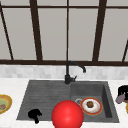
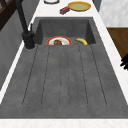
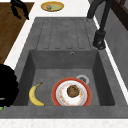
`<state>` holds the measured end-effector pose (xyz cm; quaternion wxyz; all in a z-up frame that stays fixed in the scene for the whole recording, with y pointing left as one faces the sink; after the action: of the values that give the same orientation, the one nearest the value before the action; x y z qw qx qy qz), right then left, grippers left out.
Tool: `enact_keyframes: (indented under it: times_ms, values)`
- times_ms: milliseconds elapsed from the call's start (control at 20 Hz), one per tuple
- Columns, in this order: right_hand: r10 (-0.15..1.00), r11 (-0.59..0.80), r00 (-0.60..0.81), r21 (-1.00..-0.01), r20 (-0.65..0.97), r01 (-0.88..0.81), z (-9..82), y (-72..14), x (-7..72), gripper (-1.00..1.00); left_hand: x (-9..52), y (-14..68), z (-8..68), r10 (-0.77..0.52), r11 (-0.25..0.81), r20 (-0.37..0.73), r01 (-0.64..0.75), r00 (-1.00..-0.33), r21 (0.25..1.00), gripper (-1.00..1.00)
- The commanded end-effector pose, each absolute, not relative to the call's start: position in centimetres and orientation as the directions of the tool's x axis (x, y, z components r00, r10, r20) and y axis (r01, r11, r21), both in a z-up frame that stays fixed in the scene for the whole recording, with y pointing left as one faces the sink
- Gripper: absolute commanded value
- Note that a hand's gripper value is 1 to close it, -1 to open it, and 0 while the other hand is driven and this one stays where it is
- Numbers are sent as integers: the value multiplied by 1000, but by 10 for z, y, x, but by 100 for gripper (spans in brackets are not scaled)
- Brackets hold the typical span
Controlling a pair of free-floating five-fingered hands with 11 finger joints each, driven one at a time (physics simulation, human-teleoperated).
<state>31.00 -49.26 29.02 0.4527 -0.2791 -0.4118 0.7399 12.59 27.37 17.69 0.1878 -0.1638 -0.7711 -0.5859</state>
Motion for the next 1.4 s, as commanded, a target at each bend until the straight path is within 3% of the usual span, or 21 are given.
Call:
enact_keyframes:
  times_ms: [0, 1050, 1350]
  values:
    - [922, -222, -384, -865, -37, -450, 290, -471, 312, 100, 126, 274, 177, 33, 260, 481, 473, -876, 842, 0]
    - [946, -200, -321, -860, -45, -470, 258, -402, 363, 100, 126, 274, 177, 33, 260, 481, 473, -876, 842, 0]
    - [930, -229, -361, -867, -61, -443, 228, -359, 368, 100, 126, 274, 177, 33, 260, 481, 473, -876, 842, 0]
